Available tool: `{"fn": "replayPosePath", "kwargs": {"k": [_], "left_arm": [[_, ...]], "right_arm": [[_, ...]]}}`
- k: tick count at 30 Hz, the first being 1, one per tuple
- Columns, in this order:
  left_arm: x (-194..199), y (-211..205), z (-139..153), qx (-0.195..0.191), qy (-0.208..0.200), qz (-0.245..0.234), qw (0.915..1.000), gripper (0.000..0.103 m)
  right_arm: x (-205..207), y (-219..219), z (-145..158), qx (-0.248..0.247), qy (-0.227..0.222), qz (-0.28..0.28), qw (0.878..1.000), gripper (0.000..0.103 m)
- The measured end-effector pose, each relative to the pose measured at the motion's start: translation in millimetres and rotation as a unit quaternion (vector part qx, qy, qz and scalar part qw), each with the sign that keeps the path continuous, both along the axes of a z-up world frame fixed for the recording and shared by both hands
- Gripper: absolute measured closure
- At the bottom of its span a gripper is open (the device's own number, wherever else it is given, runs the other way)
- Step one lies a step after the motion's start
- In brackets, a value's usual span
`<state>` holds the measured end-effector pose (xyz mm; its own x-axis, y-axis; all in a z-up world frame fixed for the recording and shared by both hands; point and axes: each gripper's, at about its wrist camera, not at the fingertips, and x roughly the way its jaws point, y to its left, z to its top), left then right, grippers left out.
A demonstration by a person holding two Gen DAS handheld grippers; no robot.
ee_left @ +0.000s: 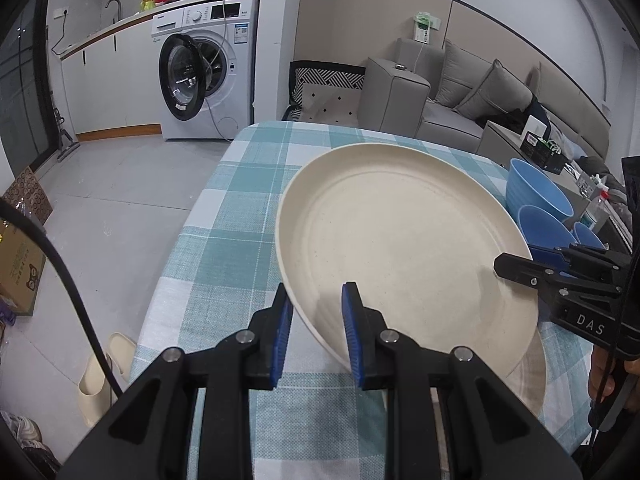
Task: Organize plates and bowls
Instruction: 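Lift the cream plate with both tools and carry it toward the plate stack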
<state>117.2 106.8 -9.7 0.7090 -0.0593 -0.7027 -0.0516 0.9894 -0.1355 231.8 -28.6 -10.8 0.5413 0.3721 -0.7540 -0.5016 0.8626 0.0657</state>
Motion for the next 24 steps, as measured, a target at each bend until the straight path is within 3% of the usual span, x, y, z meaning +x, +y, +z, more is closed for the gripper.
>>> {"fn": "replayPosePath", "kwargs": {"k": [24], "left_arm": [[-29,-25,0,0.003,0.008,-0.036,0.9993,0.079]], "right_arm": [[-51,-37,4,0.021,0.007,-0.005,1.000,0.076]]}}
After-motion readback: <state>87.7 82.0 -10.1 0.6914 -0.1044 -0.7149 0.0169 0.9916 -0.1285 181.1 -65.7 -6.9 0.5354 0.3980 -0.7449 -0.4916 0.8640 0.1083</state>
